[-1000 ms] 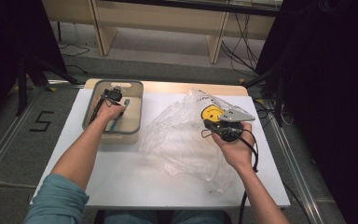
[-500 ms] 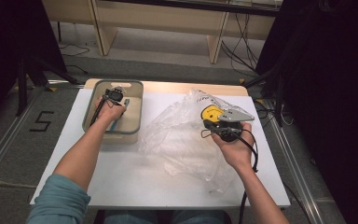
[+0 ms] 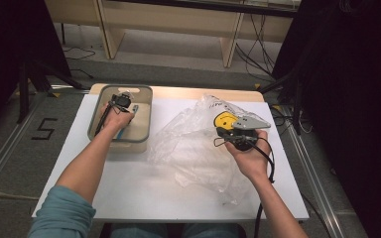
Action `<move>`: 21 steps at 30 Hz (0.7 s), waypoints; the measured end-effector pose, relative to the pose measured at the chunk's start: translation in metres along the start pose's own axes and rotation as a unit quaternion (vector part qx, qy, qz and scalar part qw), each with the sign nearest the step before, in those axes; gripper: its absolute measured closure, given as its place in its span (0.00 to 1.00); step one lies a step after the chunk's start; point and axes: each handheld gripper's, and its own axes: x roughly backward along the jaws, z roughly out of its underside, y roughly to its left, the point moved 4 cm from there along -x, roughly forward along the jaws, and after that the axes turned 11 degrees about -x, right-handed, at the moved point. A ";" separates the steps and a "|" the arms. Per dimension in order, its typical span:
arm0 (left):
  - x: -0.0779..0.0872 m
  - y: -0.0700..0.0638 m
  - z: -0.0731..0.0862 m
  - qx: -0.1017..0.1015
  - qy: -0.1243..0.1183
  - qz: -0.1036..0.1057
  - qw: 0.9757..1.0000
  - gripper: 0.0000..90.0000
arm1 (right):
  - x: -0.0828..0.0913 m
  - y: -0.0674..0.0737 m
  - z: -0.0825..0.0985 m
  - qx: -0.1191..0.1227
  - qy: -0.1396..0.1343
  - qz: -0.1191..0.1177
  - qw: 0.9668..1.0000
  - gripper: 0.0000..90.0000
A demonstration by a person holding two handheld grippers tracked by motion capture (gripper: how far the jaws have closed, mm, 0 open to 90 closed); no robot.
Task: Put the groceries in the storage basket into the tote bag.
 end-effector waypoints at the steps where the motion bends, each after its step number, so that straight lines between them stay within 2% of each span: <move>1: 0.000 0.000 0.000 0.000 0.000 0.000 1.000 0.91 | 0.000 0.000 0.000 0.001 -0.001 0.000 1.000 1.00; 17: 0.002 0.002 -0.001 0.001 -0.010 0.001 1.000 0.91 | -0.001 0.000 0.000 0.002 0.000 0.000 1.000 1.00; 21: 0.001 0.002 0.001 0.001 -0.006 0.003 1.000 0.91 | -0.001 0.001 0.000 0.002 0.002 0.000 1.000 1.00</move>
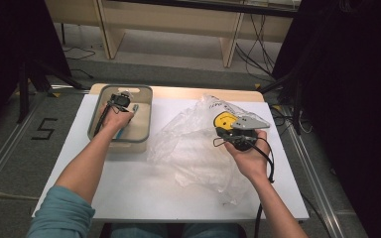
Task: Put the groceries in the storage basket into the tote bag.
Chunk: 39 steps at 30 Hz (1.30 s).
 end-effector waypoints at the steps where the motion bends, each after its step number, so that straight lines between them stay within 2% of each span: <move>1: 0.000 0.000 0.000 0.000 0.000 0.000 1.000 0.91 | 0.000 0.000 0.000 0.000 0.000 0.000 1.000 1.00; 7: 0.003 0.001 -0.001 -0.001 -0.007 -0.004 1.000 0.91 | 0.000 -0.001 0.000 0.001 0.000 0.000 1.000 1.00; 20: 0.016 0.003 -0.007 0.005 -0.044 -0.005 0.999 0.91 | -0.001 0.001 0.000 0.002 0.000 0.001 1.000 1.00; 25: 0.020 0.006 -0.007 0.004 -0.050 -0.011 0.999 0.91 | -0.002 0.001 0.000 0.001 0.000 -0.001 1.000 1.00; 39: 0.035 0.008 -0.012 0.006 -0.087 -0.015 0.996 0.91 | -0.002 0.002 0.000 0.002 -0.001 -0.001 1.000 1.00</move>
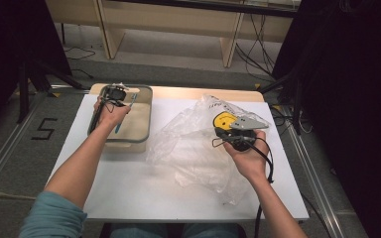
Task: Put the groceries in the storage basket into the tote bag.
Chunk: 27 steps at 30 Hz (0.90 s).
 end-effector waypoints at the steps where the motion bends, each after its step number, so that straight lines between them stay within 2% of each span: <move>1: 0.001 0.000 -0.001 -0.001 -0.002 0.000 1.000 0.91 | 0.000 0.000 0.000 0.000 0.000 0.000 1.000 1.00; 19: 0.021 0.001 -0.015 -0.013 -0.035 -0.005 0.999 0.91 | 0.000 0.000 0.000 0.000 0.000 0.000 1.000 1.00; 27: 0.025 0.001 -0.016 -0.010 -0.042 -0.005 0.999 0.91 | 0.000 0.000 0.000 0.003 0.001 0.000 1.000 1.00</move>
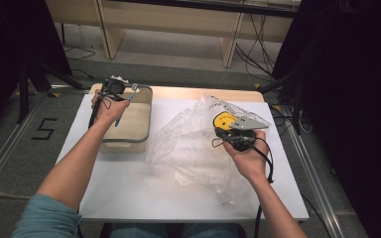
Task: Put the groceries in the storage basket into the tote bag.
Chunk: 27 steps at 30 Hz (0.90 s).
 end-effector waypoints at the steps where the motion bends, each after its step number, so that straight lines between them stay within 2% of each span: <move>1: 0.001 0.000 0.000 -0.001 -0.001 0.000 1.000 0.91 | 0.000 0.000 0.000 0.000 0.001 0.000 1.000 1.00; 13: 0.008 -0.003 -0.004 0.002 -0.018 0.008 1.000 0.91 | -0.001 0.001 0.000 -0.003 0.001 0.000 1.000 1.00; 20: 0.015 -0.006 -0.005 -0.005 -0.023 0.011 1.000 0.91 | 0.000 -0.001 0.000 -0.004 0.000 0.000 1.000 1.00; 27: 0.024 -0.007 -0.006 0.000 -0.033 0.019 0.999 0.91 | 0.000 -0.001 0.000 -0.005 -0.002 0.001 1.000 1.00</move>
